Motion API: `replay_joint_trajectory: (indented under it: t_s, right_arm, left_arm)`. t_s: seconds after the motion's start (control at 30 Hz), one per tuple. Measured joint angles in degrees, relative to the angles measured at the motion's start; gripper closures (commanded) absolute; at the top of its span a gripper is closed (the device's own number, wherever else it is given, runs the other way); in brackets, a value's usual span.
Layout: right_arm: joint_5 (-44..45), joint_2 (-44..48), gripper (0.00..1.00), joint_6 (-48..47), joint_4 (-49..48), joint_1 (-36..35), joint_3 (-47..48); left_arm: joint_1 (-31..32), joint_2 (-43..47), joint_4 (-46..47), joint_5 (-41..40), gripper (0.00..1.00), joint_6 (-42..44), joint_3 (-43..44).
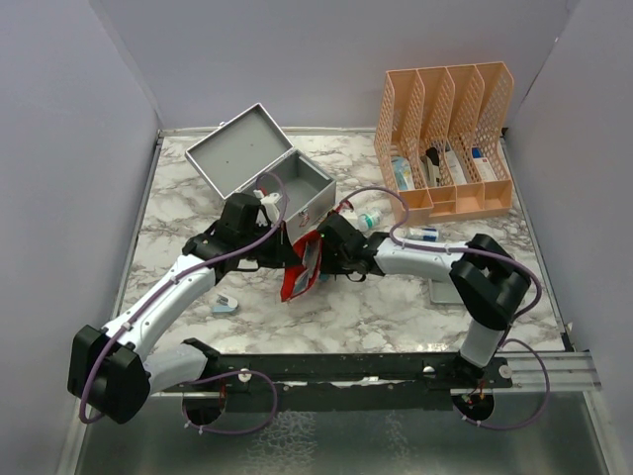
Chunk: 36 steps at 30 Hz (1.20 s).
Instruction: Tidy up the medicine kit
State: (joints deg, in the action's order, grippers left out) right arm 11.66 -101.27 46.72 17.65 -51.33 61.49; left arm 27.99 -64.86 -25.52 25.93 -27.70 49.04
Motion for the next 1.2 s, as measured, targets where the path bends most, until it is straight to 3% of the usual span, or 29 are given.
replay_joint_trajectory:
  t_s: [0.27, 0.53, 0.7, 1.2]
  right_arm:
    - [-0.39, -3.80, 0.68, 0.07, -1.03, 0.04, 1.62]
    - [0.94, -4.33, 0.91, 0.96, -1.09, 0.07, 2.05]
    - [2.91, -3.10, 0.96, 2.62, -1.86, 0.07, 0.26]
    - [11.47, 24.50, 0.98, 11.61, 3.89, 0.09, -13.42]
  left_arm:
    - [-0.50, -0.02, -0.02, 0.00, 1.00, 0.00, -0.59]
    - [-0.57, -0.59, -0.02, 0.00, 1.00, 0.00, -0.63]
    - [-0.61, -1.86, -0.02, 0.00, 1.00, 0.00, -0.63]
    - [-0.61, -6.45, 0.04, 0.04, 1.00, -0.02, -0.59]
